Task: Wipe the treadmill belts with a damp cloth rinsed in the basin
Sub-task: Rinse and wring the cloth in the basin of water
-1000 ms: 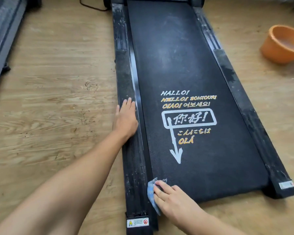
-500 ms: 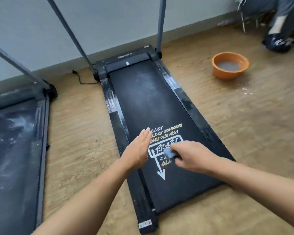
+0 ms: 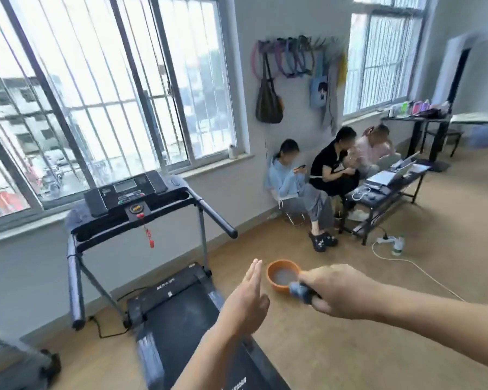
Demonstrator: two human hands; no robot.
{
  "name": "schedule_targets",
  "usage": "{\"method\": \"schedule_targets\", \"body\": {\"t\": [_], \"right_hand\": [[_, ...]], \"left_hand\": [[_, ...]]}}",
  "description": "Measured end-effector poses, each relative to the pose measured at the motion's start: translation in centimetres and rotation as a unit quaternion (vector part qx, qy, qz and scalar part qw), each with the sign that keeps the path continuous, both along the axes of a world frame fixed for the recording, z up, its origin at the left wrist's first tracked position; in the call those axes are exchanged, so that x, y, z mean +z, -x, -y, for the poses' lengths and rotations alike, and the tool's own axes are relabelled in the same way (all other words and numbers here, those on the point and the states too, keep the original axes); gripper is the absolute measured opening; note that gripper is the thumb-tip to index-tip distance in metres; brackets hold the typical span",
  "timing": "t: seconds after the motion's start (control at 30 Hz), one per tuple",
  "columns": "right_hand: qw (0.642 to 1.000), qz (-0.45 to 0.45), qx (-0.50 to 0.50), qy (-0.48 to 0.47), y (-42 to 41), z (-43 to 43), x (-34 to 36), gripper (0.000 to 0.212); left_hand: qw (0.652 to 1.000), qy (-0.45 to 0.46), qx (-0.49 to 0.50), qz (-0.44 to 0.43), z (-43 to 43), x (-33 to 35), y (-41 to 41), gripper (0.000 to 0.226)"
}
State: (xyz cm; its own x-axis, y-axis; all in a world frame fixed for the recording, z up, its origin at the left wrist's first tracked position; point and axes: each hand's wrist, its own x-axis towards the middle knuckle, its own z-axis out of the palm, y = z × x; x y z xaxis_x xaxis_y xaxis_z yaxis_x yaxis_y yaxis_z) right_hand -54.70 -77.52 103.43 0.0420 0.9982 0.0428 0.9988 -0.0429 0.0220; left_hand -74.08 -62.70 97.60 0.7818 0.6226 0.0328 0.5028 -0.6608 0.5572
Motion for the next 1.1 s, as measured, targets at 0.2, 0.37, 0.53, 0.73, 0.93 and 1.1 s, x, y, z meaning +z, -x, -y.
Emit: {"method": "schedule_targets", "body": {"t": [0.2,0.37,0.53,0.73,0.93,1.1], "right_hand": [[0.996,-0.055,-0.009,-0.072,-1.9,10.5,13.7,0.007],[0.947,-0.280,0.007,-0.160,-3.1,12.0,15.0,0.016],[0.894,-0.405,0.002,-0.193,-3.7,6.8,9.8,0.009],[0.836,-0.527,-0.068,-0.135,-8.7,-2.9,1.9,0.010],[0.751,-0.632,-0.192,-0.027,-18.4,-10.3,-5.4,0.021],[0.733,-0.637,-0.238,0.004,-26.8,-12.6,-8.6,0.041]], "left_hand": [[0.993,-0.057,-0.031,0.100,9.8,12.5,0.0,0.082],[0.959,0.066,-0.021,0.276,12.1,11.3,-1.6,0.054],[0.884,0.207,0.042,0.416,13.4,9.9,-5.6,0.041],[0.861,0.207,0.190,0.424,7.7,3.8,-10.9,0.029],[0.851,0.291,0.250,0.359,0.3,-3.1,-18.6,0.034],[0.860,0.328,0.263,0.289,-3.4,-6.0,-26.8,0.022]]}}
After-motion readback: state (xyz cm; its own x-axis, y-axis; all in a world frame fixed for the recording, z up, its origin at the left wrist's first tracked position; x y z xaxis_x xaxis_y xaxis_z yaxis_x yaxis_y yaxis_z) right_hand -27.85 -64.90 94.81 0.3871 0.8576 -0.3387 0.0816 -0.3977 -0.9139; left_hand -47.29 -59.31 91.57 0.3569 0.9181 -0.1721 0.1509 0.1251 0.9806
